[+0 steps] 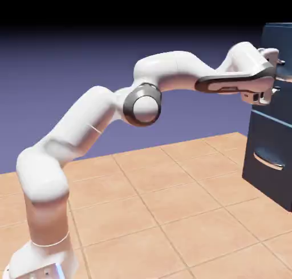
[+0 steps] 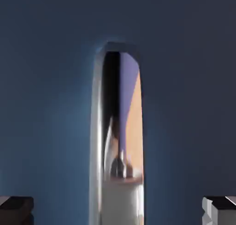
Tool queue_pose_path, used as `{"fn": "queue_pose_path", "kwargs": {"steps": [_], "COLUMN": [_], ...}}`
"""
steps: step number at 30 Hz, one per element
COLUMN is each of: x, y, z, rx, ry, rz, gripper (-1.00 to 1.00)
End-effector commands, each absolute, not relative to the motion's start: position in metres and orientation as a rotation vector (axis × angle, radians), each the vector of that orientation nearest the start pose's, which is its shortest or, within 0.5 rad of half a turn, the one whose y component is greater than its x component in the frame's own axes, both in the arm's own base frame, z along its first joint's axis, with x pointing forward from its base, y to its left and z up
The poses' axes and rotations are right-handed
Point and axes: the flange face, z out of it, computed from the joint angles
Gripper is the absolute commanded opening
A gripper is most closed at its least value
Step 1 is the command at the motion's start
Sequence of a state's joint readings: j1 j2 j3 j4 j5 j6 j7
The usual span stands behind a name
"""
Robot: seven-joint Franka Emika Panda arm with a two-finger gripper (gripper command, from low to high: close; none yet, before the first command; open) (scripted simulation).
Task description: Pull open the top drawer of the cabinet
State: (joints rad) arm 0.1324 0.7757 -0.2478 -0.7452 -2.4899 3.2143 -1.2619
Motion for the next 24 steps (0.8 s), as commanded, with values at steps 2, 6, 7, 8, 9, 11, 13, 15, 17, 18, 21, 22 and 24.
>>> {"fn": "queue_pose_path", "kwargs": {"steps": [2,6,7,8,9,11,13,15,17,18,21,22,24], "x": [0.759,0.746,0.742,0.738,0.734,0.725,0.714,0.703,0.691,0.685,0.664,0.657,0.641], "y": [0.058,0.059,0.059,0.059,0.059,0.059,0.059,0.059,0.059,0.059,0.059,0.059,0.059], "z": [0.53,0.53,0.53,0.53,0.53,0.53,0.53,0.53,0.53,0.53,0.53,0.53,0.53], "rx": [-0.613,-0.614,-0.614,-0.614,-0.615,-0.614,-0.615,-0.615,-0.615,-0.615,-0.615,-0.615,-0.615], "ry": [1.483,1.482,1.482,1.482,1.482,1.482,1.482,1.482,1.482,1.482,1.482,1.482,1.482], "rz": [-0.614,-0.613,-0.613,-0.613,-0.613,-0.613,-0.613,-0.613,-0.613,-0.613,-0.613,-0.613,-0.613], "gripper": [-1.0,-1.0,-1.0,-1.0,-1.0,-1.0,-1.0,-1.0,-1.0,-1.0,-1.0,-1.0,-1.0]}}
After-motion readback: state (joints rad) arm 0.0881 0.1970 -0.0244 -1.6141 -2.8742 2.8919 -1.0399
